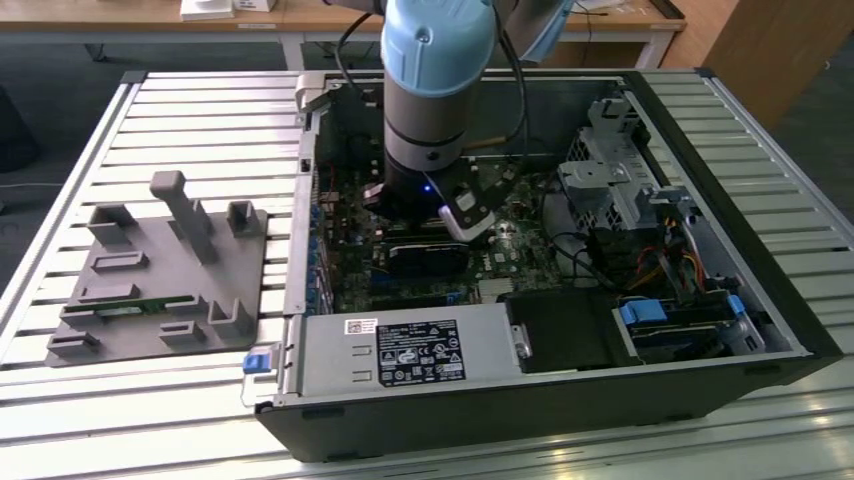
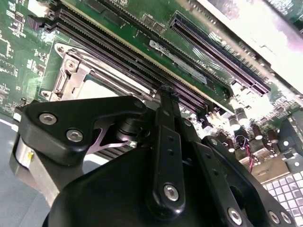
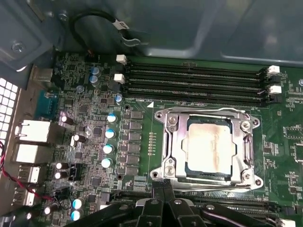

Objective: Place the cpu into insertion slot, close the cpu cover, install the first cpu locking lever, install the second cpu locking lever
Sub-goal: 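Install the second cpu locking lever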

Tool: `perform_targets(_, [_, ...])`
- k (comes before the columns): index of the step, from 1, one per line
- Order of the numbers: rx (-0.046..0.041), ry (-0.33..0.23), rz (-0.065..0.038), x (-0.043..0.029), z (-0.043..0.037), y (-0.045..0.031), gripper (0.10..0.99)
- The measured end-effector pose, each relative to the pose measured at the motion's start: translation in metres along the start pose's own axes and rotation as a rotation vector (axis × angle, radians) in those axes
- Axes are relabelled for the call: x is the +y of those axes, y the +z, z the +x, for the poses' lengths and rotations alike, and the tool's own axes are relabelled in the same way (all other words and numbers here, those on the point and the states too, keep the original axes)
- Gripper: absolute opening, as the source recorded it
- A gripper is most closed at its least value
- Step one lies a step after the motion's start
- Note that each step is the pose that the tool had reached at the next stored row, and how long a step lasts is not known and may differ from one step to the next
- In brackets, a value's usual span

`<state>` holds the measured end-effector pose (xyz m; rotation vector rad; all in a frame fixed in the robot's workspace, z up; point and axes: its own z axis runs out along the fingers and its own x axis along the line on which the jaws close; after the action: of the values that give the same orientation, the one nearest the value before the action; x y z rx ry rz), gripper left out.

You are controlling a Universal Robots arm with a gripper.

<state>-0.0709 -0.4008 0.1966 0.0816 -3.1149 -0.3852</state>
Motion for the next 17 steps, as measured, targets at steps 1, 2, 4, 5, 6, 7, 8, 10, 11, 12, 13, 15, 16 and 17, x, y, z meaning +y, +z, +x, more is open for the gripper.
perform_targets(1, [0.0000, 0.000, -0.003, -0.0001, 0.0001, 0.0003, 0.118])
perform_targets(2, [-0.0001, -0.001, -0.006, -0.0001, 0.0004, 0.0007, 0.118])
perform_targets(4, [-0.0003, -0.001, -0.011, -0.0003, 0.0013, 0.0014, 0.118])
perform_targets(5, [-0.0004, -0.001, -0.014, -0.0003, 0.0017, 0.0018, 0.118])
perform_targets(6, [-0.0005, -0.001, -0.017, -0.0004, 0.0019, 0.0021, 0.118])
perform_targets(7, [-0.0006, -0.001, -0.019, -0.0005, 0.0020, 0.0024, 0.118])
perform_targets(8, [-0.0005, -0.001, -0.021, -0.0006, 0.0021, 0.0027, 0.118])
perform_targets(10, [-0.0006, -0.002, -0.025, -0.0008, 0.0023, 0.0034, 0.118])
perform_targets(11, [-0.0006, -0.002, -0.027, -0.0009, 0.0024, 0.0036, 0.118])
perform_targets(12, [-0.0007, -0.003, -0.030, -0.0010, 0.0026, 0.0039, 0.118])
perform_targets(13, [-0.0008, -0.003, -0.032, -0.0010, 0.0028, 0.0042, 0.118])
perform_targets(15, [-0.0024, -0.004, -0.041, -0.0007, 0.0030, 0.0056, 0.118])
perform_targets(16, [-0.0022, -0.004, -0.043, -0.0009, 0.0032, 0.0055, 0.118])
perform_targets(17, [-0.0016, -0.004, -0.044, -0.0010, 0.0035, 0.0051, 0.118])
